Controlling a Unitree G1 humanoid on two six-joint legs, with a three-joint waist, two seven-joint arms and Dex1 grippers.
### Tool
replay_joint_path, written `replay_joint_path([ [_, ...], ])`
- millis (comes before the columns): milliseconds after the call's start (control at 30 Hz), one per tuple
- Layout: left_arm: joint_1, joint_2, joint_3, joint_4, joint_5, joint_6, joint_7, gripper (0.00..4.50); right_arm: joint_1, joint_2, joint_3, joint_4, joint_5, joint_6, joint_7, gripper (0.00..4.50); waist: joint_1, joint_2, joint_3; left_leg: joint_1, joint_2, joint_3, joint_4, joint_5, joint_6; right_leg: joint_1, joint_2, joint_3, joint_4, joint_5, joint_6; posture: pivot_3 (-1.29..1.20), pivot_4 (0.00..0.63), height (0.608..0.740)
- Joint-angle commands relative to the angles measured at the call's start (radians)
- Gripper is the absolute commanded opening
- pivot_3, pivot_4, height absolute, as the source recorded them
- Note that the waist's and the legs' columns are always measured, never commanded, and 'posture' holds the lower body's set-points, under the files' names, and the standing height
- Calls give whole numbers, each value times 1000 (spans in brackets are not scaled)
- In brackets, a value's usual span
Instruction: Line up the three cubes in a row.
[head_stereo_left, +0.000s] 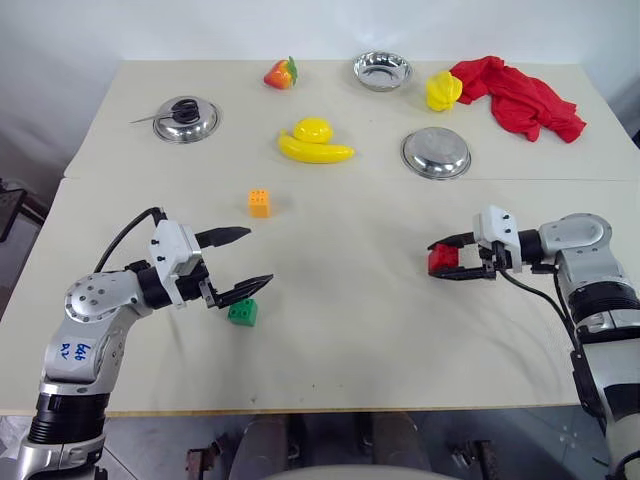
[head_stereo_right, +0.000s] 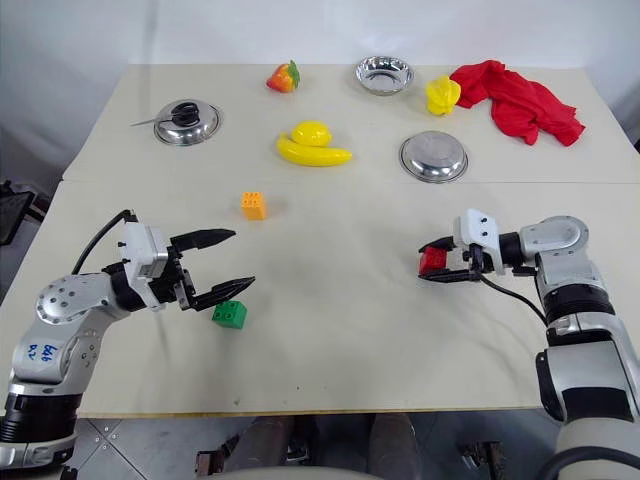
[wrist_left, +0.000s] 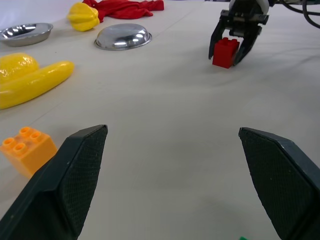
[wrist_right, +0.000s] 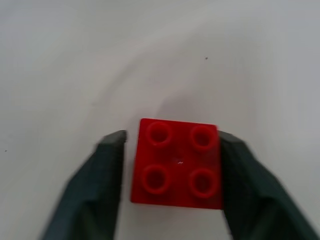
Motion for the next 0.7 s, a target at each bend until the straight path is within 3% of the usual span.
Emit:
replay_joint_path([
  [33, 15, 12, 45, -12, -32, -2, -10, 4500, -27, -8, -18, -7, 46, -42, 69, 3827, 0, 0, 0, 0, 0, 0, 1, 0, 0, 0, 0, 0, 1, 0, 0, 0, 150, 740],
  [100, 31, 22, 72, 21, -35, -15, -28, 4500, -28, -14, -27, -39, 84, -49, 69, 4472, -1, 0, 0, 0, 0, 0, 1, 0, 0, 0, 0, 0, 2, 0, 0, 0, 150, 740],
  [300, 130, 68, 227, 207, -17, -142, -88, 4500, 83, -88, -52, -345, 355, 47, 69, 4472, -1, 1, 1, 0, 1, 0, 2, 0, -1, -2, 0, 0, 5, -1, -3, 0, 150, 740],
  [400, 203, 75, 342, 286, -97, -154, -155, 4500, 192, -120, -84, -540, 479, 121, 69, 4472, 1, 1, 0, 0, 1, -1, 2, -1, -1, -2, -1, -1, 5, -2, -3, 0, 150, 740],
  [600, 332, 136, 445, 382, -82, -196, -242, 4500, 515, -157, -229, -927, 595, 284, 30, 4472, 17, 1, 0, 0, 0, -2, 4, -3, 0, -1, -5, -4, 6, -2, -3, 0, 150, 740],
  [700, 384, 153, 447, 384, -64, -232, -281, 4500, 663, -147, -326, -997, 584, 273, -19, 4472, 26, 0, 0, 0, -1, -1, 4, -4, 1, -2, -6, -4, 6, -2, -3, 0, 150, 740],
])
